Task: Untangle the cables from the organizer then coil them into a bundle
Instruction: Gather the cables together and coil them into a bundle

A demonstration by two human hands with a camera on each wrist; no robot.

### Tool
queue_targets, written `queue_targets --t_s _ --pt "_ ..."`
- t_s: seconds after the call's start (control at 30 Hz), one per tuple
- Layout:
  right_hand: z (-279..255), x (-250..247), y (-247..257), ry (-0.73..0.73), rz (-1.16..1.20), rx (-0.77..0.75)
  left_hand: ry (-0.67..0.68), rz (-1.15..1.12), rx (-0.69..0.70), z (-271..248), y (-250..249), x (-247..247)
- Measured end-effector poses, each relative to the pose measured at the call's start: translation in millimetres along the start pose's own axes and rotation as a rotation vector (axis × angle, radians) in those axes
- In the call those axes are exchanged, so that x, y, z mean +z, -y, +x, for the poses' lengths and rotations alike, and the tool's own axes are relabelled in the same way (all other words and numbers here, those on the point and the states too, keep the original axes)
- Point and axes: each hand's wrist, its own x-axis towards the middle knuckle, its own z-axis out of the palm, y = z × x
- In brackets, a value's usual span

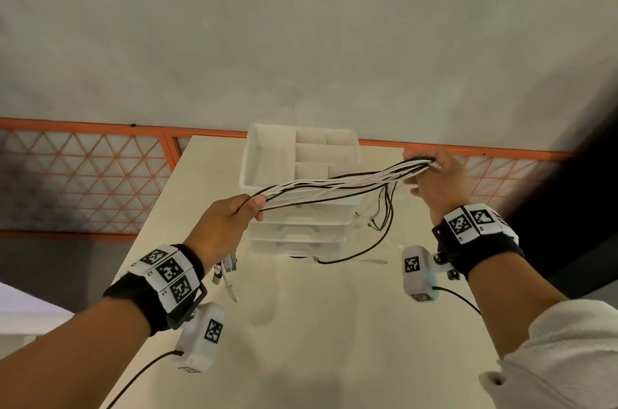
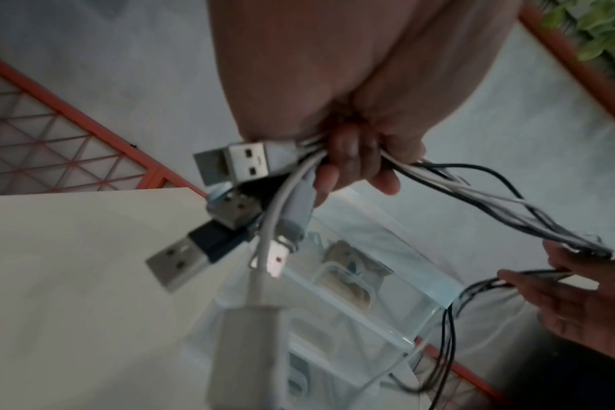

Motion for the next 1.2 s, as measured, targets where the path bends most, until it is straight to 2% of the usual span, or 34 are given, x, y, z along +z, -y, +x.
queue_targets --t_s 0.1,0.23,0.33,0.4,0.47,0.6,0.73,0.83,1.0,1.2 --pt "13 -1 -32 -0.006 -0.176 0.126 -0.12 -0.061 0.014 4 -6 1" --pt "15 -6 -75 0.116 -0.457 0.374 -0.212 -0.179 0.027 11 -25 -8" --pt "22 -9 -83 0.088 -0.456 0.434 -0.238 -0.263 0.012 14 -28 -19" --pt "32 -7 -68 0.106 -0.398 0.401 -0.226 -0.242 -0.002 14 -23 -24" --pt "37 -2 -38 0.093 -0.284 0.306 -0.219 -0.226 -0.024 13 -17 -26" --pt "38 9 19 0.067 0.182 0.173 -0.215 -0.213 -0.046 15 -12 -29" --pt "33 17 53 0.092 0.294 0.035 -0.219 -0.19 -0.032 19 -17 -31" --pt "33 18 56 0.135 0.374 0.01 -0.204 -0.189 -0.015 21 -22 -30" --pt "26 15 7 0.181 0.411 0.154 -0.18 -0.168 -0.032 21 -17 -26" --pt "-24 4 -105 0.178 0.11 0.378 -0.079 -0.066 -0.064 8 -2 -15"
